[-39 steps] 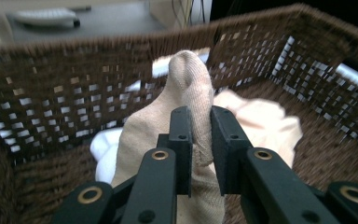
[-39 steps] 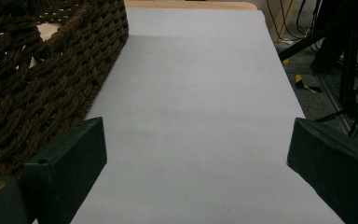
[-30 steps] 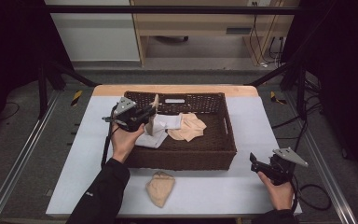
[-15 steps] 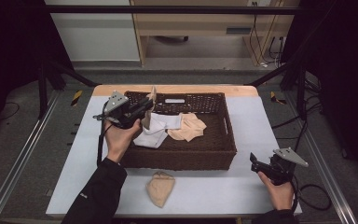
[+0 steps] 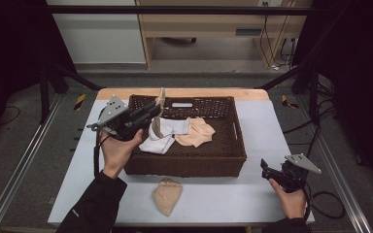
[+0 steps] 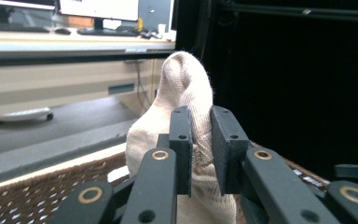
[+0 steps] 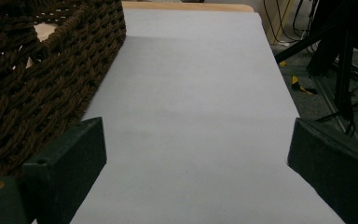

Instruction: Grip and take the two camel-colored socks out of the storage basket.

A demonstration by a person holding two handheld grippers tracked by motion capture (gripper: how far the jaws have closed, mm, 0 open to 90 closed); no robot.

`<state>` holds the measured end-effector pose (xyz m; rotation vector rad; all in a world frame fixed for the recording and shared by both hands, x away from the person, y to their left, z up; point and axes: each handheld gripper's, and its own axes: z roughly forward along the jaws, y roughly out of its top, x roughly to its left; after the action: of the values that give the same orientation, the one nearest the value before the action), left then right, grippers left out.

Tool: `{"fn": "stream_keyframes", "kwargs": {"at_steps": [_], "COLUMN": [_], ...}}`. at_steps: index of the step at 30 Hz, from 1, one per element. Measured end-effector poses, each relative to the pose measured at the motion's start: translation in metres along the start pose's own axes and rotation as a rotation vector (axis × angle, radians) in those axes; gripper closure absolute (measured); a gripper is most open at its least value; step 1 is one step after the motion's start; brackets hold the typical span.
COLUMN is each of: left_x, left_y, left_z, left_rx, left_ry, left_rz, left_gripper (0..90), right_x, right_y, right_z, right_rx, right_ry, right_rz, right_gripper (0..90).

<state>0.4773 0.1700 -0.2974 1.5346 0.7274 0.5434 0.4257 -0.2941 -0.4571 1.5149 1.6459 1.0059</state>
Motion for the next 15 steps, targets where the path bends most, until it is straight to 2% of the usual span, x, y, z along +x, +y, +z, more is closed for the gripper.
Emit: {"fn": "stream_keyframes", "kwargs": {"at_steps": [7, 15], "left_x": [-0.019, -0.029], "left_y": [0.013, 0.015], "left_z": [-0.018, -0.039], "left_rx": [-0.021, -0.041], "left_ry": [-0.042, -0.062], "left_rz": [0.031, 0.039], "left_gripper": [78.3, 78.3], "right_x": [0.000, 0.001], "right_y": [0.000, 0.000], "right_z": [0.000, -0.001], "right_rx": [-0.003, -0.001], "right_ry": [-0.001, -0.003], "right_rz": [-0.004, 0.000], "right_gripper": [4.8, 4.8]}}
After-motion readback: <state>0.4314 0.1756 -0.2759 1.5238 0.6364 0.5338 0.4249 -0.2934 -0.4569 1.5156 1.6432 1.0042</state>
